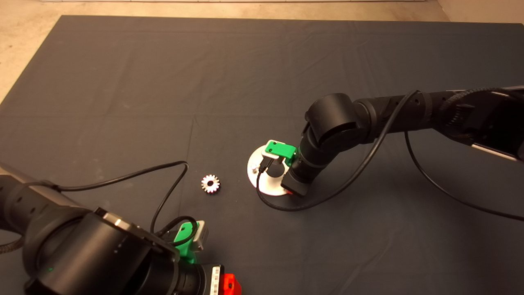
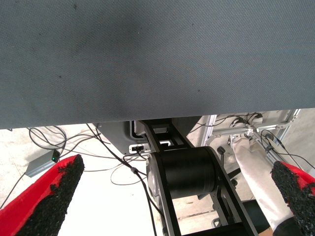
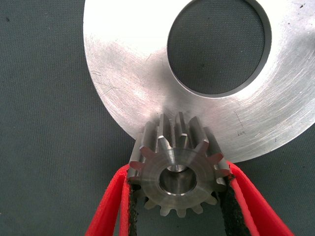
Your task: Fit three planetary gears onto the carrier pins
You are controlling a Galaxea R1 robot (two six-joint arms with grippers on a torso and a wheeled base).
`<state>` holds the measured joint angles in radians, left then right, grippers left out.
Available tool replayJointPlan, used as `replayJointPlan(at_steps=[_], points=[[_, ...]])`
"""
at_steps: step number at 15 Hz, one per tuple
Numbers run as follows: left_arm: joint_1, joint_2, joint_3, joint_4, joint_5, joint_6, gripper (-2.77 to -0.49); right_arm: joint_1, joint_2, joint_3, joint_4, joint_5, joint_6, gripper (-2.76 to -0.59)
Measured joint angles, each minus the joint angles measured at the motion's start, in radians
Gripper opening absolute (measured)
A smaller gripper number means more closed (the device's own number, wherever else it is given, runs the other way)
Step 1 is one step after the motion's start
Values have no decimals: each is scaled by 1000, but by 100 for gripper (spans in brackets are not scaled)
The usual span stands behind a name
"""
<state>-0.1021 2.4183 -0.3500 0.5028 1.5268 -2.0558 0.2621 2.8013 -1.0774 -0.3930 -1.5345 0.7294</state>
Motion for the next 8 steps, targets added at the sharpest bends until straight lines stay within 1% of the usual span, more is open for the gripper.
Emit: replayJointPlan(at_steps=[8], points=[[0,0,0,0,0,0,-49,1,0,-5,0,0,-1,-245]])
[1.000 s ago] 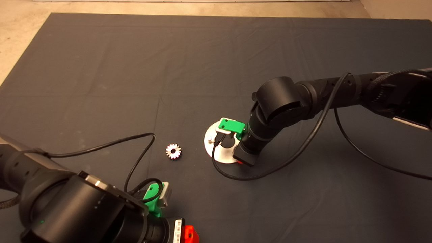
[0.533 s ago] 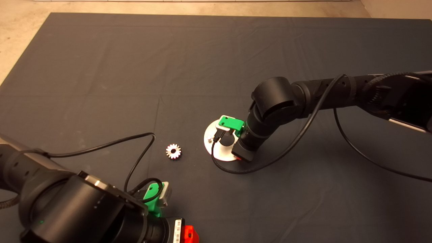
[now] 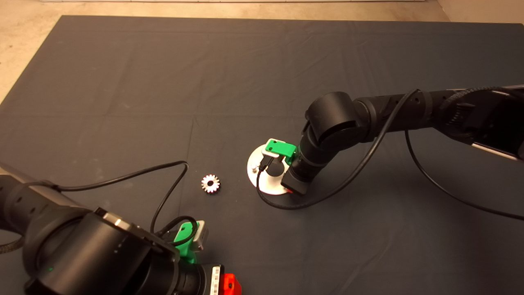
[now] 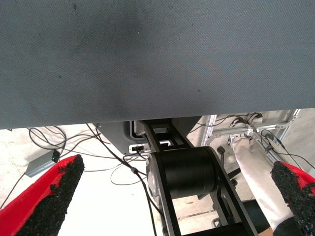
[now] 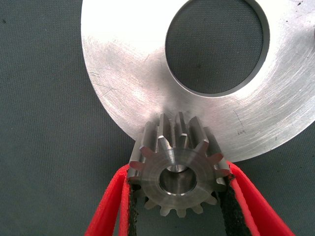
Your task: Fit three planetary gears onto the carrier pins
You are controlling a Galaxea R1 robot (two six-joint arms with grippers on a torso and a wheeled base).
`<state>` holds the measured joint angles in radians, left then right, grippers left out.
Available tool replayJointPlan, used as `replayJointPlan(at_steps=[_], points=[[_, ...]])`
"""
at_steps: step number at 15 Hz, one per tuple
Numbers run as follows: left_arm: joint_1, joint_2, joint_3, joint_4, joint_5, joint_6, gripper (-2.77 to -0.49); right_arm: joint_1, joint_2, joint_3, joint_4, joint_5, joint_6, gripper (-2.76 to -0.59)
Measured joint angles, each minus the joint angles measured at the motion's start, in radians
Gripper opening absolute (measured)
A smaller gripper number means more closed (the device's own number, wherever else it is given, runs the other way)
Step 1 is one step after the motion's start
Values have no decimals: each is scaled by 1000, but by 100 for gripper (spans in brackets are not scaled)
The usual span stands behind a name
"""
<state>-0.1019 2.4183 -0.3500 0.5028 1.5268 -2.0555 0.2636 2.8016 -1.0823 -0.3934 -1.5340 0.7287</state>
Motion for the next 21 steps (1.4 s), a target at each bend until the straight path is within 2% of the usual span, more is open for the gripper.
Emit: replayJointPlan(at_steps=[13,17,21], points=[[0,-6,0,0,0,0,-49,0,0,0,0,0,0,-241],[0,-6,0,0,0,0,-49,0,0,0,0,0,0,-228],[0,-6,0,0,0,0,-49,0,0,0,0,0,0,-228]])
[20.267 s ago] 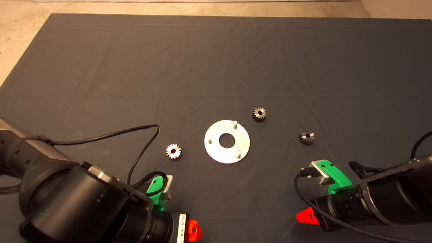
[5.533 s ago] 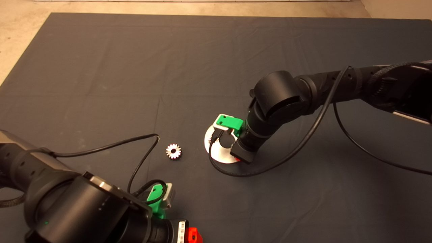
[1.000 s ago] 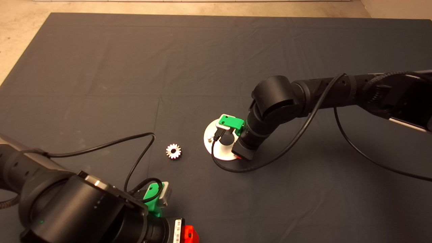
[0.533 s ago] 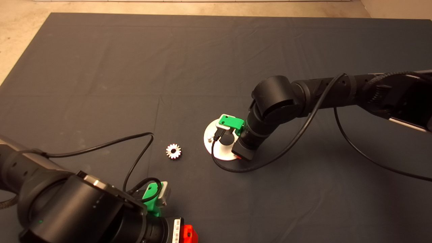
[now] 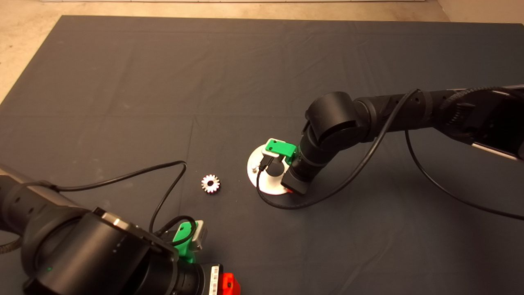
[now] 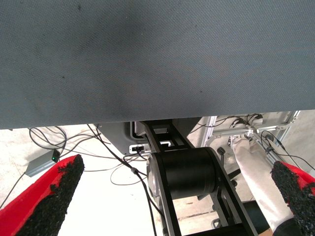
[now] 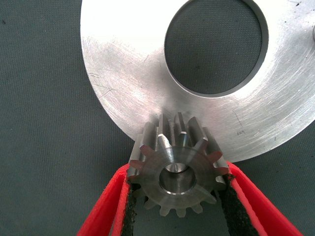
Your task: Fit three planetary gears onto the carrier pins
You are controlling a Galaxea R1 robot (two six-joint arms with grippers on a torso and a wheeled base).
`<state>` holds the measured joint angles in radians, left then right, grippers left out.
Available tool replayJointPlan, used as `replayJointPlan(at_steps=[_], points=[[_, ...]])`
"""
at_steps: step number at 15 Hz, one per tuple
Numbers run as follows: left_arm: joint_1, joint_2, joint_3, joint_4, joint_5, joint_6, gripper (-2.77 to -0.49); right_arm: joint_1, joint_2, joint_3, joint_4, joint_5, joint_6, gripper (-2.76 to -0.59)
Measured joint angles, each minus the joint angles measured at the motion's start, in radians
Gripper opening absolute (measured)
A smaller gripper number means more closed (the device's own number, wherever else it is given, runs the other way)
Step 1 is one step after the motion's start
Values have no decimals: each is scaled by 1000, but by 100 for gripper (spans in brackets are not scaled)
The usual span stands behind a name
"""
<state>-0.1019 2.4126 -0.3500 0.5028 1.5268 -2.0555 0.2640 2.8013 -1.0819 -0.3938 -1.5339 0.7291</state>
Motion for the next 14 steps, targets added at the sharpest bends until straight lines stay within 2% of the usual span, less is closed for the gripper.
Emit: replayJointPlan(at_steps=[9,11,14], points=[[0,0,0,0,0,0,-49,7,-13,21,-6,4,0,-178],[0,0,0,0,0,0,-49,24,-35,27,-6,5,0,-172],[0,0,0,0,0,0,-49,56,-81,30,-6,4,0,-145]])
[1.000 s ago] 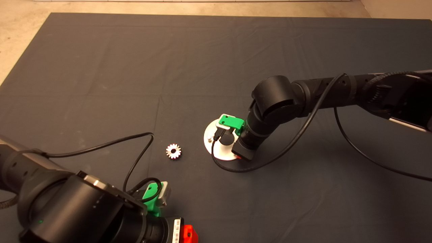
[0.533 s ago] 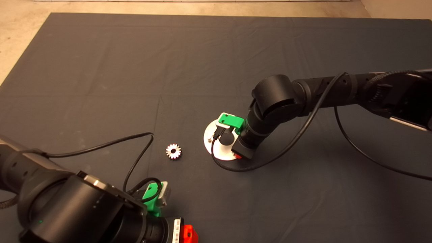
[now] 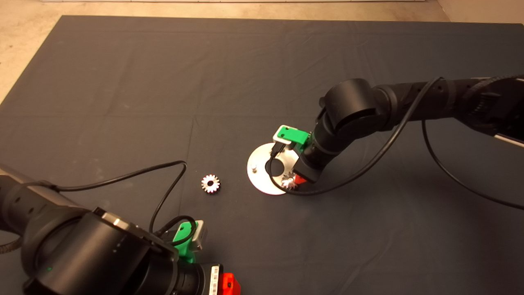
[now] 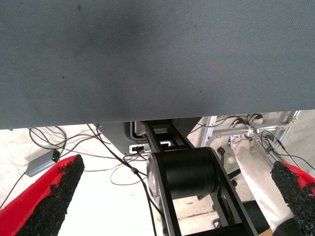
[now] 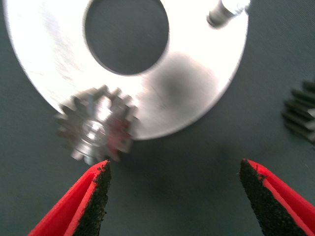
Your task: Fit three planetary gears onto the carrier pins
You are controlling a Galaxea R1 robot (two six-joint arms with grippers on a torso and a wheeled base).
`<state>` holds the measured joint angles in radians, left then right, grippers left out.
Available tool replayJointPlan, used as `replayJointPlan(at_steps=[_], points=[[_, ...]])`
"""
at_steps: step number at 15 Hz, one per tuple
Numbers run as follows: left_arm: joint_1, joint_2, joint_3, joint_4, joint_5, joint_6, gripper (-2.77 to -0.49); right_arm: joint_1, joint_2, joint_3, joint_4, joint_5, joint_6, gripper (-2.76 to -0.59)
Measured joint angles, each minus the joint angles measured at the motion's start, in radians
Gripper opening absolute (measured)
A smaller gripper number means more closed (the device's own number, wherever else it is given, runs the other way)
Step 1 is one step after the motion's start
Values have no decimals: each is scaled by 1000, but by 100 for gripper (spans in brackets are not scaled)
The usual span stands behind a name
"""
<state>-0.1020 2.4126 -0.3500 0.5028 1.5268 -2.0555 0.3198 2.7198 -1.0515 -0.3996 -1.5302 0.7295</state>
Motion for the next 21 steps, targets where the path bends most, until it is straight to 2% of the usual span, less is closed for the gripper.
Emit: replayJointPlan(at_steps=[3,5,7,14,18,21], points=[[0,0,0,0,0,0,-49,28,-42,8,4,0,0,-144],[0,0,0,0,0,0,-49,47,-66,8,5,0,0,-131],[0,0,0,0,0,0,-49,49,-88,3,7,-1,0,-131],[0,1,0,0,0,0,-49,49,-83,-176,8,-1,0,-131],[0,1,0,0,0,1,-49,49,-49,-232,9,0,-19,-131],[0,1,0,0,0,1,-49,49,-43,-255,26,2,-28,-131]])
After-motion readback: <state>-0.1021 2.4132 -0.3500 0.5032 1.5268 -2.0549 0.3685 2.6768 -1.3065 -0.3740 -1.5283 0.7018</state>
